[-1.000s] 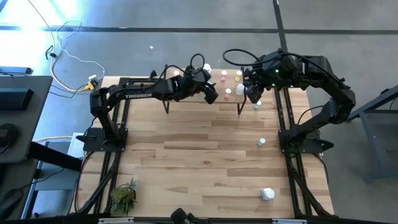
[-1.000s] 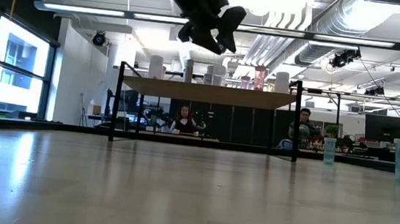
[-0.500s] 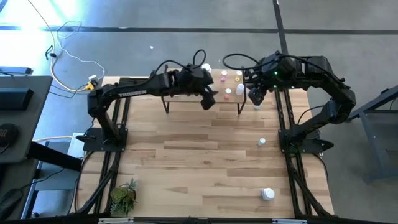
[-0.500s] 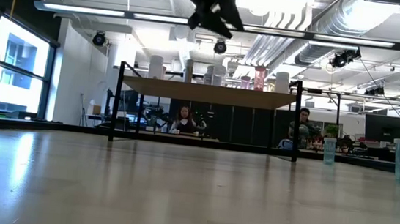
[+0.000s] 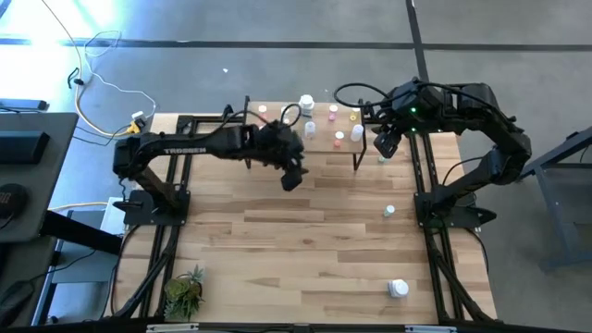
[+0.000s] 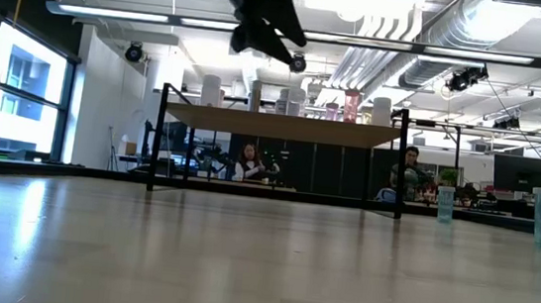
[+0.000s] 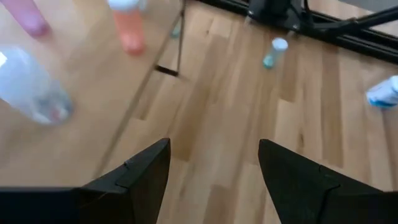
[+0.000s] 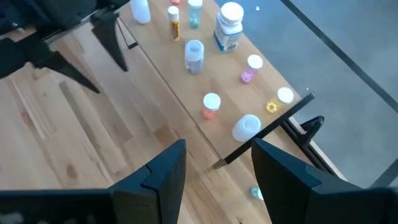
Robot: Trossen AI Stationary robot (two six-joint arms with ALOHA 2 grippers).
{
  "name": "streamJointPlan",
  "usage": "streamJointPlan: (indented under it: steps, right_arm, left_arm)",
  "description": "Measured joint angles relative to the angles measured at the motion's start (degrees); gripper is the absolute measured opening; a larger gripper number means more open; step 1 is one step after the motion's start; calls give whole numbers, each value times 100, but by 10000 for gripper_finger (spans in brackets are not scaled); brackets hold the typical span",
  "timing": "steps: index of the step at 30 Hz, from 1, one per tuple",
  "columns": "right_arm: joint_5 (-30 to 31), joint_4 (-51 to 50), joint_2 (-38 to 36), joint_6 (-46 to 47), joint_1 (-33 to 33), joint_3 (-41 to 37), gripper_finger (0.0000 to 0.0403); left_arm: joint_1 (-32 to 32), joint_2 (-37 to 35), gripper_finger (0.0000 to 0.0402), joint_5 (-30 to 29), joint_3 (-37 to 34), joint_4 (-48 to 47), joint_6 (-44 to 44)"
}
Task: Pick and place medicine bottles onto shelf by color
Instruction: Put the blue pill bottle on the shelf
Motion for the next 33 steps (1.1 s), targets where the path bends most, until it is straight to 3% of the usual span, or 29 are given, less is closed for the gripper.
streamJointPlan:
  steps: [4, 10, 19, 27, 33]
  right_arm:
    - [0, 23, -223, -8, 0, -318, 174]
    - [77, 205, -1149, 652, 0, -2052, 174]
    - [-871, 660, -2412, 2149, 22, -3910, 174]
    - [-1106, 816, -2975, 3692, 631, -5093, 174]
    - [-1148, 927, -2934, 4754, 1265, -5490, 174]
  left_arm:
    - [-144, -399, 234, -42, -597, 406, -315]
    - [-224, -1101, 234, -321, -1412, 727, -567]
    - [-227, -1975, 234, -722, -2244, 1184, -825]
    - [-240, -2165, 234, -737, -2913, 2349, -903]
    - [-240, -2165, 234, -753, -3118, 2547, -1013]
